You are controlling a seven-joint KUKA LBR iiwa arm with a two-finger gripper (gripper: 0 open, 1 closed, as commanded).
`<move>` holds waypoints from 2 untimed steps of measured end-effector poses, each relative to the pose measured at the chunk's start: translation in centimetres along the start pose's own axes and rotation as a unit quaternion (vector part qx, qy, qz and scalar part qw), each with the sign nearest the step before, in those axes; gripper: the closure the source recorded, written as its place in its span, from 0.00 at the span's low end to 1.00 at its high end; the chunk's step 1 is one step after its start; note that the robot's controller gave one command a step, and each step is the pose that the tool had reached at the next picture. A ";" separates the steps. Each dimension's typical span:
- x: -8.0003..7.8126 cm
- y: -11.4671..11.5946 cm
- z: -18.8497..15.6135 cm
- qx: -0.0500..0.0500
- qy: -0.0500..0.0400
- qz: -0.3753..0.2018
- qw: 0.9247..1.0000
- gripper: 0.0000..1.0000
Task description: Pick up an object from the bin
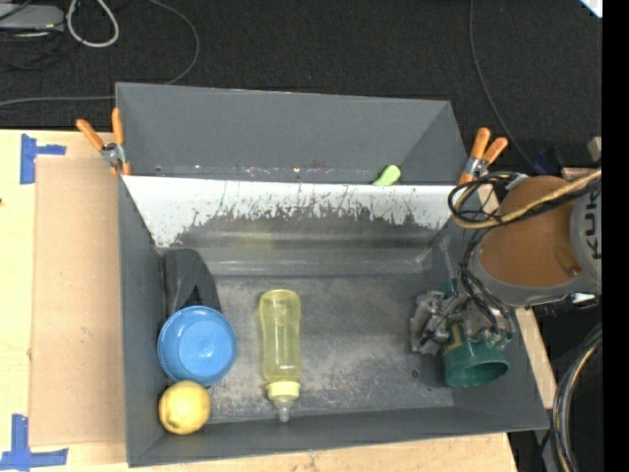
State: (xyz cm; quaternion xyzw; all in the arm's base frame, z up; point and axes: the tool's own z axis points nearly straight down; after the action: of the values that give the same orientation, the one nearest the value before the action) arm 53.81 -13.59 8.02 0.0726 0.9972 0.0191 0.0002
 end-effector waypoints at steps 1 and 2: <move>1.5 -0.5 0.0 -0.003 -0.006 -0.012 1.000 1.00; -1.8 -0.7 -4.2 -0.002 -0.007 0.007 1.000 1.00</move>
Offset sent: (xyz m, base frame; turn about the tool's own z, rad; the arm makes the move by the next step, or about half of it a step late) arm 0.0138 -0.0123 0.0403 0.0163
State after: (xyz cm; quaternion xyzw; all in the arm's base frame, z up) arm 55.45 -14.70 12.23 0.0798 0.9966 0.0203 0.0075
